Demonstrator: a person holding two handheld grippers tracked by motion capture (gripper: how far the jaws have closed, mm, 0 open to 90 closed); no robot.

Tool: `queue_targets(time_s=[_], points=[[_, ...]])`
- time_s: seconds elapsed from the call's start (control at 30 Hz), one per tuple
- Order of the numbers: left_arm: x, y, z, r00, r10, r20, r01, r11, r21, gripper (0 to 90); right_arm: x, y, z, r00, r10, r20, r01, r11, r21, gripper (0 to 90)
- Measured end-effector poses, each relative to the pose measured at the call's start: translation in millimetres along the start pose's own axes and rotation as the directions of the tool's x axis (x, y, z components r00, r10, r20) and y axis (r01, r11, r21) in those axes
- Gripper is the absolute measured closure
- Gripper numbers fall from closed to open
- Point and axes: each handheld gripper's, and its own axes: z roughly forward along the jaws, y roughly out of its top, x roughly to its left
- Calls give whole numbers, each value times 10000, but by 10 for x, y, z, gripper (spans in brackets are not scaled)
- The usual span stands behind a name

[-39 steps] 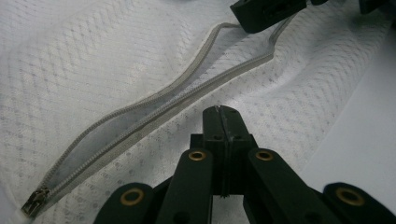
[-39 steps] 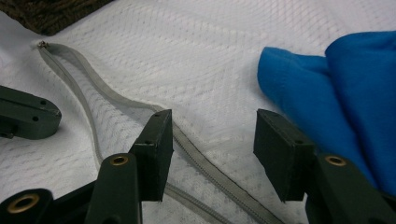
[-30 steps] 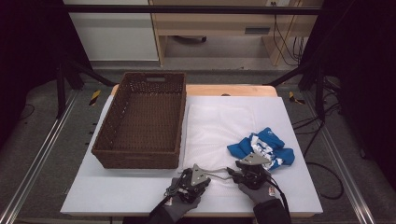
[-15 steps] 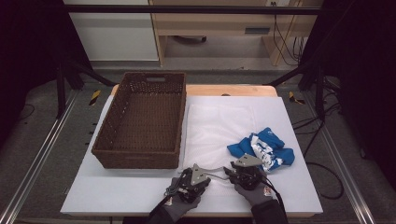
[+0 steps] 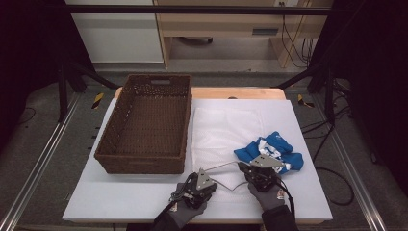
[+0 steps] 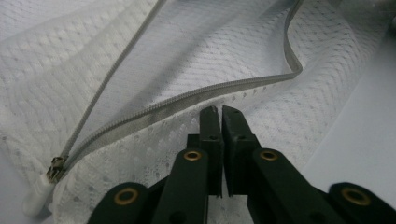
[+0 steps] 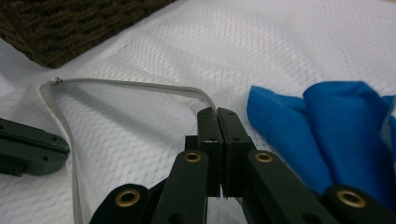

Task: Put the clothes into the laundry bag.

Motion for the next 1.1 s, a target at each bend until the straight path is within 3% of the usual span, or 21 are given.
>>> queue_targets(time_s=[0.13, 0.3, 0.37, 0.5, 0.67, 0.8, 0.83, 0.87, 0.9, 1.0, 1.1], points=[[4, 74, -102, 9999, -120, 10, 120, 9992, -379, 796, -33, 22, -47, 9999, 43, -98, -45, 9998, -187, 892], [74, 273, -312, 9993, -110, -354, 68, 9932, -1159, 691, -56, 36, -66, 9998, 37, -205, -42, 9996, -271, 892], [121, 355, -322, 9986, -104, -511, 37, 9916, -1290, 656, -52, 36, -60, 9997, -16, -230, 10, 9996, -286, 892], [225, 522, -160, 9980, -71, -627, 5, 9946, -1042, 598, -58, 46, -73, 9997, -59, -238, 49, 9991, -416, 892], [248, 640, 63, 9980, 67, -630, -115, 9971, -747, 580, -73, 58, -85, 9996, -62, -285, 46, 9985, -552, 892], [223, 692, 200, 9972, 369, -651, -394, 9985, -378, 608, -77, 59, -85, 9995, -112, -309, 93, 9982, -598, 892], [220, 696, 224, 9971, 372, -669, -395, 9987, -329, 635, -78, 60, -86, 9994, -124, -310, 105, 9980, -618, 891], [222, 697, 241, 9963, 417, -749, -435, 9988, -229, 734, -75, 60, -88, 9993, -118, -341, 97, 9981, -606, 891], [224, 695, 252, 9965, 397, -737, -414, 9989, -217, 734, -75, 60, -88, 9993, -118, -341, 97, 9981, -606, 891], [228, 683, 273, 9971, 391, -657, -400, 9991, -128, 881, -54, 53, -77, 9993, -99, -356, 85, 9992, -397, 887], [223, 680, 252, 9975, 422, -571, -431, 9990, -148, 886, -47, 46, -82, 9994, -76, -331, 65, 9994, -352, 871]])
